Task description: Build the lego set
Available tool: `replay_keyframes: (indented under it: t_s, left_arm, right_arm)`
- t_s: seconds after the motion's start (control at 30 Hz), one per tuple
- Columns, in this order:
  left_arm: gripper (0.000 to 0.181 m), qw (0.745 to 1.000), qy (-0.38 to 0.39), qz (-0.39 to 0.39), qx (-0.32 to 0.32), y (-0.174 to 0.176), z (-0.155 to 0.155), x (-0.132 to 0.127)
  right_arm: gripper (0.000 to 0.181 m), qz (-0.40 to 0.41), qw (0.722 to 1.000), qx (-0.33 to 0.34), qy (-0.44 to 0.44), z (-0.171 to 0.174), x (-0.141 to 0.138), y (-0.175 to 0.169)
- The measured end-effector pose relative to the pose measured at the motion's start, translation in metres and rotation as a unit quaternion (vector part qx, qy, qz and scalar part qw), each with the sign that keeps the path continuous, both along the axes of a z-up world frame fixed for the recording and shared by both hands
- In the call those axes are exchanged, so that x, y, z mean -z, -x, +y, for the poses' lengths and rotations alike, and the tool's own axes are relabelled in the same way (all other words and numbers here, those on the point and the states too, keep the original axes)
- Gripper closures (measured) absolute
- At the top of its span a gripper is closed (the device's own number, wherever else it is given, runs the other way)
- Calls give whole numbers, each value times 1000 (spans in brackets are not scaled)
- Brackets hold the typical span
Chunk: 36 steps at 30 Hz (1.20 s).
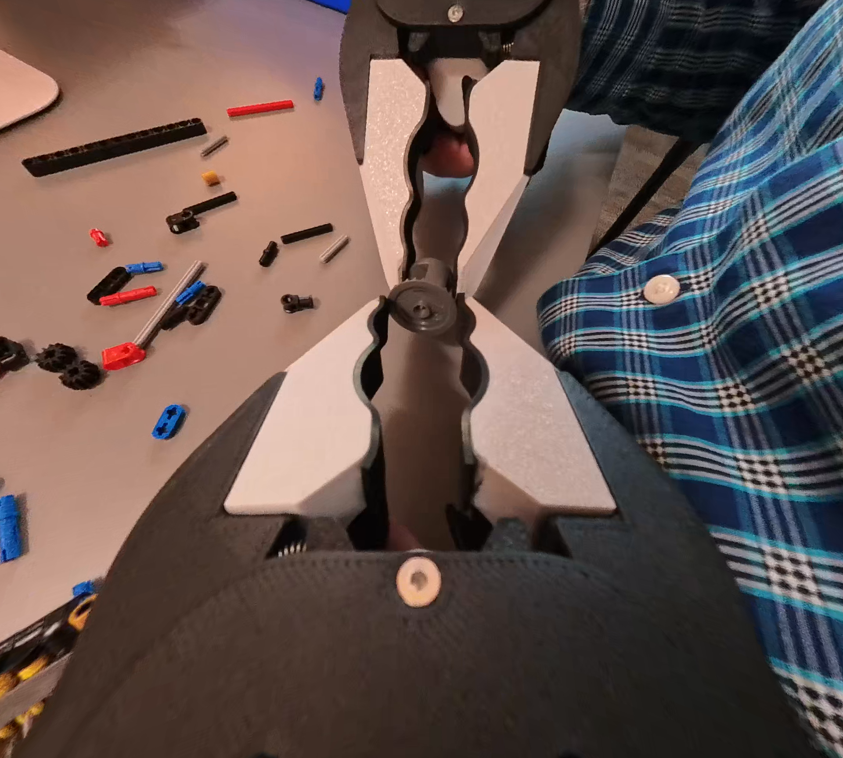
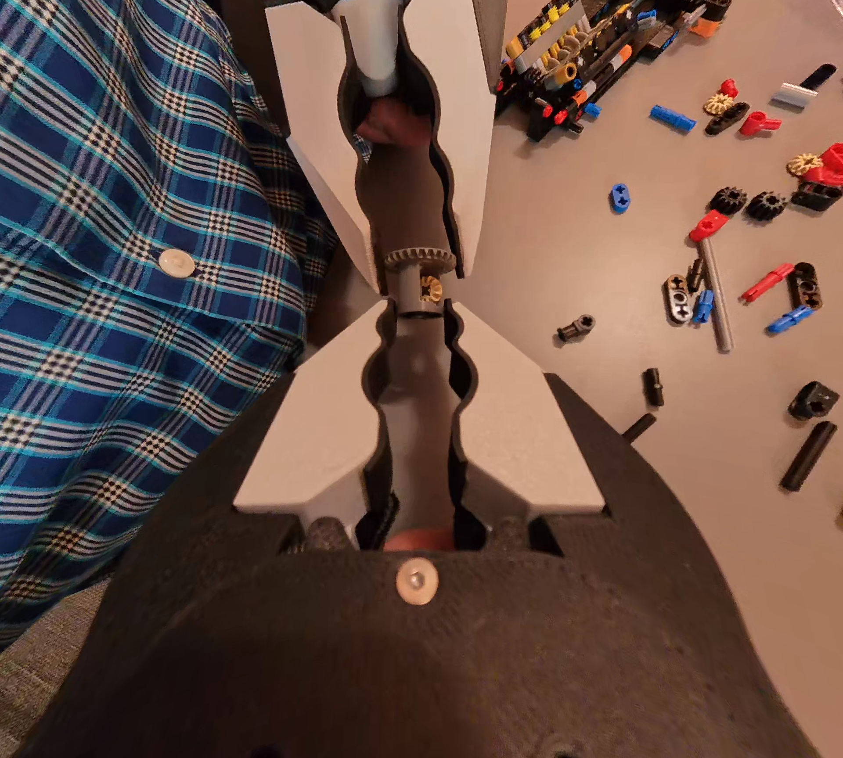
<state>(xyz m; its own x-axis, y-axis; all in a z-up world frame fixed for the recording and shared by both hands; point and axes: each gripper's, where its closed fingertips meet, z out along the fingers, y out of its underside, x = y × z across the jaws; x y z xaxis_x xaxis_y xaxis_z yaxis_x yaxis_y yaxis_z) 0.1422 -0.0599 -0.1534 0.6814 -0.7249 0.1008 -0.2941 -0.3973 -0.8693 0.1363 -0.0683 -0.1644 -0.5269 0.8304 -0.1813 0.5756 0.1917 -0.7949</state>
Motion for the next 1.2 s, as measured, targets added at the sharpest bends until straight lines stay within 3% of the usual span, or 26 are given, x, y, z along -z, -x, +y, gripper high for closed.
replay_keyframes:
  t_s: [0.4, 0.77, 1.2]
  left_arm:
    - [154, 995, -8, -62, -74, 32, 7, -26]
    - [154, 982, -24, -130, -136, 92, 15, -64]
    - [154, 970, -36, -155, -182, 164, 24, -74]
  right_arm:
    - [152, 42, 998, 30, -31, 15, -26, 25]
    - [153, 76, 992, 84, -54, 27, -39, 47]
    - [153, 88, 978, 152, -114, 42, -39, 75]
